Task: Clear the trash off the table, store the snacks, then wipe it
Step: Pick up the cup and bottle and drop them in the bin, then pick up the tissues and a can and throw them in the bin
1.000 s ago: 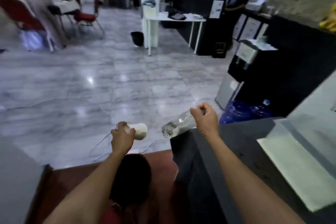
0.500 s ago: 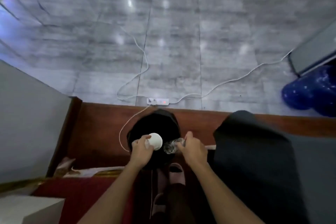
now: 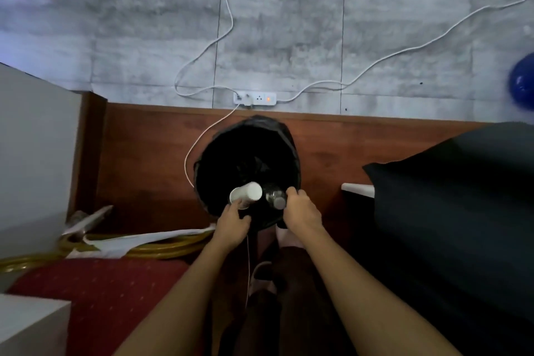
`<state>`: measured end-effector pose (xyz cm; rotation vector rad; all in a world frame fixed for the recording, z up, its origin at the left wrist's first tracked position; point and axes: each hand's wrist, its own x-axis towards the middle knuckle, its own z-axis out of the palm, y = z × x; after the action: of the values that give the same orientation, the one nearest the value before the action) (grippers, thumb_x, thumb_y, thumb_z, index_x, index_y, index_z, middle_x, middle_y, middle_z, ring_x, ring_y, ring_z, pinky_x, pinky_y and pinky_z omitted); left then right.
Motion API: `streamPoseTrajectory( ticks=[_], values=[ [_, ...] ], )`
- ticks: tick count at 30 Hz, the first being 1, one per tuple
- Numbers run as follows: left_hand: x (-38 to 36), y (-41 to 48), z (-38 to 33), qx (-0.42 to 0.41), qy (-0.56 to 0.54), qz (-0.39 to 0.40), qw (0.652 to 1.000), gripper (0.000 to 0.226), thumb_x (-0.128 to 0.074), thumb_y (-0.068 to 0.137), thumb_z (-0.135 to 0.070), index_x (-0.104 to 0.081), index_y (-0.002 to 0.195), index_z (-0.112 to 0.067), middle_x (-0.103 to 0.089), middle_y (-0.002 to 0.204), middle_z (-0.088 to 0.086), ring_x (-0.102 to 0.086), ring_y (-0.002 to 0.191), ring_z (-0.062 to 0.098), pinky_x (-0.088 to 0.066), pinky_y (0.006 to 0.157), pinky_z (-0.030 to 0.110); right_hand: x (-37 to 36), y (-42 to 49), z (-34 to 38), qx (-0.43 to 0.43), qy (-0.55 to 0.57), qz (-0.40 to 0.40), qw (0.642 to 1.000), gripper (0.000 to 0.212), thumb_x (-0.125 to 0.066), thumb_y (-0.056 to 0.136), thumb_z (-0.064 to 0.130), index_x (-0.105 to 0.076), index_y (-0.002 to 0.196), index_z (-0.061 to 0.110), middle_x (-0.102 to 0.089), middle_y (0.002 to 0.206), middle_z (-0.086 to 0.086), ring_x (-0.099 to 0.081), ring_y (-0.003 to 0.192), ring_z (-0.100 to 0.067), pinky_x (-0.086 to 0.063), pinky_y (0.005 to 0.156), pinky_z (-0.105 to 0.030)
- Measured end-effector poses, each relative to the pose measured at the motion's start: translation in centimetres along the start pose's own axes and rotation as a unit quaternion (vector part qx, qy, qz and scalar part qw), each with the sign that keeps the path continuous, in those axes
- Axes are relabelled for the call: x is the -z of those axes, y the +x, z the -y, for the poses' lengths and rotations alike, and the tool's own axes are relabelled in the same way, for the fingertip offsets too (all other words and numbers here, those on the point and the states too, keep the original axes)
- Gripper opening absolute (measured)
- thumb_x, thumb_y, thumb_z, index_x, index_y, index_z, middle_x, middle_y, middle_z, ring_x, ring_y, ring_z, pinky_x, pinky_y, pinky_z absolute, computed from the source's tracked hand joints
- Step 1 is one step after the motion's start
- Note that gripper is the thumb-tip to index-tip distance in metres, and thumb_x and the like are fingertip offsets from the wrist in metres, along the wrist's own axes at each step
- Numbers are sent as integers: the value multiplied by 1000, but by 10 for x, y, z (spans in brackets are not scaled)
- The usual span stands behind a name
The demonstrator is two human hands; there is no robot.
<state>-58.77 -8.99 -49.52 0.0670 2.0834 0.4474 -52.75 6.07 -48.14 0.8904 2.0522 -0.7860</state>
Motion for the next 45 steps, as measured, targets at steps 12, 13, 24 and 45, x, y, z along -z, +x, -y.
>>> streamPoseTrajectory(
  ticks=[12, 13, 24, 45],
  values=[
    [86, -182, -97, -213, 240, -147, 936, 59, -35, 97, -24, -12, 150, -10, -10, 160, 7, -7, 147, 22, -10, 118, 42, 115, -191, 29, 95, -74, -211, 970, 66, -39, 97, 26, -8, 153, 10, -2, 162, -3, 2, 149, -23, -13, 118, -46],
    [89, -198, -105, -237, 259, -161, 923, 59, -34, 98, -25, -11, 150, -10, -9, 160, 7, -6, 148, 22, -9, 118, 42, 123, -209, 27, 96, -72, -238, 964, 66, -39, 97, 26, -9, 153, 10, -4, 162, -4, 0, 149, -23, -13, 118, -46],
    [33, -370, -205, -526, 305, -203, 767, 57, -37, 98, -23, -19, 149, -7, -19, 158, 10, -13, 147, 24, -11, 118, 43, 149, -416, -87, -8, 44, -481, 876, 61, -36, 98, 27, -14, 153, 11, -9, 162, -3, -2, 149, -21, -7, 118, -46],
    [-310, -626, -94, -747, 344, 64, 566, 49, -43, 95, -14, -35, 143, -7, -34, 152, 8, -24, 144, 23, -14, 116, 45, -204, -740, -358, -461, 263, -521, 668, 53, -44, 95, 26, -34, 147, 19, -24, 158, 0, -14, 147, -18, -13, 118, -43]
  ],
)
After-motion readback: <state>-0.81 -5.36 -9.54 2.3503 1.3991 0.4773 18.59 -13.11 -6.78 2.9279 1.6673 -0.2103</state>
